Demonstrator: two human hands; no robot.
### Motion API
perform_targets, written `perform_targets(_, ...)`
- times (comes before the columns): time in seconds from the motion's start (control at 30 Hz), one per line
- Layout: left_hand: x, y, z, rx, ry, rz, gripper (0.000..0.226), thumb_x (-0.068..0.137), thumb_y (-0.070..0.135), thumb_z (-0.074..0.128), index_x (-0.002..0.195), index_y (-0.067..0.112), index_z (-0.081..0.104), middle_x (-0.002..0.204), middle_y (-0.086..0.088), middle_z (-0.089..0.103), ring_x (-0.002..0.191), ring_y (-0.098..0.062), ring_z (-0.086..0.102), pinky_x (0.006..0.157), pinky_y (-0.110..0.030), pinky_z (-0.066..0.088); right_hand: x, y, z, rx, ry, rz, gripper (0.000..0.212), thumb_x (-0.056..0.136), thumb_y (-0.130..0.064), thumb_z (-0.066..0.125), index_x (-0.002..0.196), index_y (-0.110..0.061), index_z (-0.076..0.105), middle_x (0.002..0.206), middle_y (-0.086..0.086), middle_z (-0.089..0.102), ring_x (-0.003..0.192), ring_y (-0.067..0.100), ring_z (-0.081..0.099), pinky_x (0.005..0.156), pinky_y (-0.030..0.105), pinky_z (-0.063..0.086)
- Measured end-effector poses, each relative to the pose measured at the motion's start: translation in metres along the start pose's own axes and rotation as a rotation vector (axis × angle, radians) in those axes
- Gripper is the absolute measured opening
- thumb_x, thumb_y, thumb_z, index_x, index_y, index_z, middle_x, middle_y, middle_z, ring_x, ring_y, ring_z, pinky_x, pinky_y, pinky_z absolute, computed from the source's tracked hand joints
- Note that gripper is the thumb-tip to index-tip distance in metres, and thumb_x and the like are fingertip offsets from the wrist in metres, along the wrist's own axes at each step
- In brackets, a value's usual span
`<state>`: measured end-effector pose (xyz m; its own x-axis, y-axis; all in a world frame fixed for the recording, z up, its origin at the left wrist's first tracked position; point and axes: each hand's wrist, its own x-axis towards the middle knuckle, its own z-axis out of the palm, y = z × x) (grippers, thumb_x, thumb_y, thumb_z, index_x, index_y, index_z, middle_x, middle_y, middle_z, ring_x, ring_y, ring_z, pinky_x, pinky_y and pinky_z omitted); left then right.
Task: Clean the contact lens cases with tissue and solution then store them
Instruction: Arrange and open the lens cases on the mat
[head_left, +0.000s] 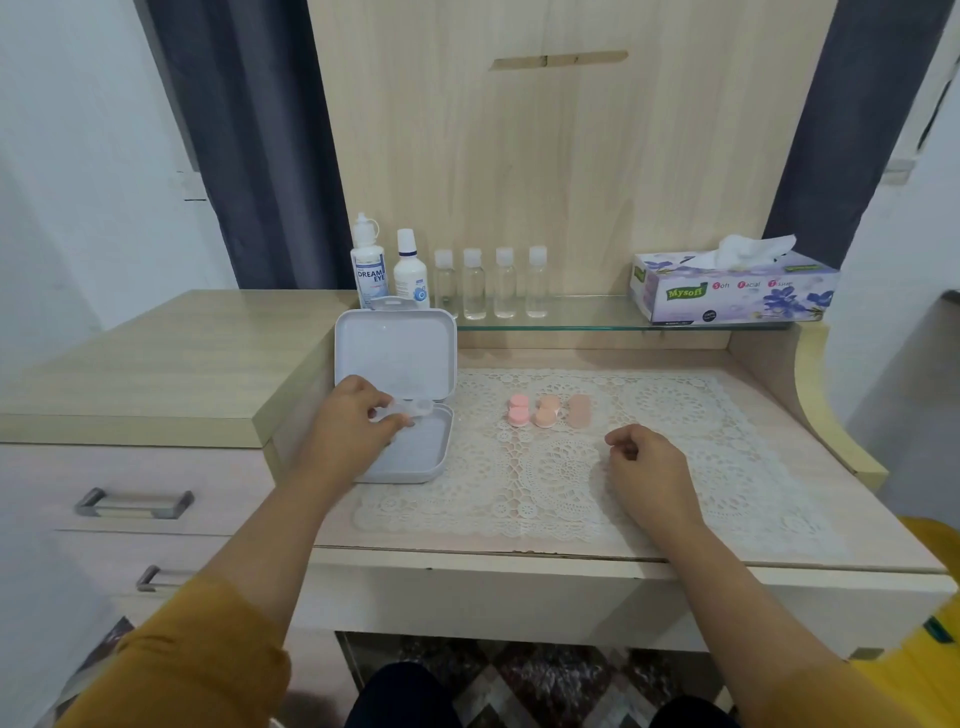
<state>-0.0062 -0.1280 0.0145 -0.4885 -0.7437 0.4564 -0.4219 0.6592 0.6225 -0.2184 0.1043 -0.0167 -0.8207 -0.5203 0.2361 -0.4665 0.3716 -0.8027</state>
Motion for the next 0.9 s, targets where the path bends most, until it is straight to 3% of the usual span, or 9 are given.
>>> perform_targets(0.23, -0.002, -0.017, -0.003, 0.263, -0.012, 0.297, 0.028, 0.077, 0.007, 0.076, 0.101, -0.005, 0.068, 0.095, -0.004, 0.053, 0.084, -0.022, 0.055, 0.076, -0.030, 0.044, 0.000, 0.000, 0.000, -0.005, 0.000, 0.002, 0.029, 0.094, -0.005, 0.043, 0.109, -0.014, 0.066, 0.106, -0.005, 0.061, 0.098, 0.009, 0.054, 0.085, 0.019, 0.037)
perform_targets(0.33, -0.003, -0.020, -0.004, 0.369, -0.030, 0.461, 0.027, 0.069, 0.000, 0.080, 0.093, -0.004, 0.069, 0.091, -0.010, 0.056, 0.080, -0.031, 0.058, 0.069, -0.040, 0.053, 0.000, 0.000, 0.000, -0.008, 0.002, -0.001, 0.029, 0.093, -0.005, 0.043, 0.109, -0.014, 0.066, 0.105, -0.005, 0.060, 0.096, 0.009, 0.054, 0.084, 0.019, 0.037)
perform_targets(0.43, -0.004, -0.018, -0.005, 0.452, -0.050, 0.553, 0.023, 0.068, 0.000, 0.081, 0.085, -0.003, 0.066, 0.087, -0.010, 0.055, 0.074, -0.030, 0.054, 0.059, -0.043, 0.052, 0.000, 0.000, 0.000, -0.008, 0.003, -0.002, 0.029, 0.093, -0.005, 0.043, 0.109, -0.014, 0.066, 0.105, -0.004, 0.061, 0.097, 0.010, 0.055, 0.084, 0.019, 0.037)
perform_targets(0.67, -0.003, -0.011, -0.007, 0.550, -0.067, 0.655, 0.018, 0.068, -0.008, 0.074, 0.077, 0.000, 0.060, 0.084, -0.012, 0.053, 0.069, -0.029, 0.048, 0.053, -0.046, 0.046, 0.000, 0.002, 0.001, -0.009, 0.006, -0.009, 0.029, 0.094, -0.006, 0.043, 0.109, -0.014, 0.066, 0.106, -0.004, 0.062, 0.097, 0.010, 0.055, 0.085, 0.019, 0.038)
perform_targets(0.9, 0.000, -0.019, -0.003, 0.590, -0.100, 0.612, 0.028, 0.067, -0.009, 0.073, 0.083, 0.006, 0.056, 0.074, -0.009, 0.055, 0.059, -0.029, 0.051, 0.043, -0.038, 0.044, 0.001, 0.002, 0.001, -0.012, 0.004, -0.016, 0.029, 0.094, -0.005, 0.043, 0.110, -0.013, 0.066, 0.106, -0.004, 0.060, 0.097, 0.010, 0.054, 0.085, 0.019, 0.038)
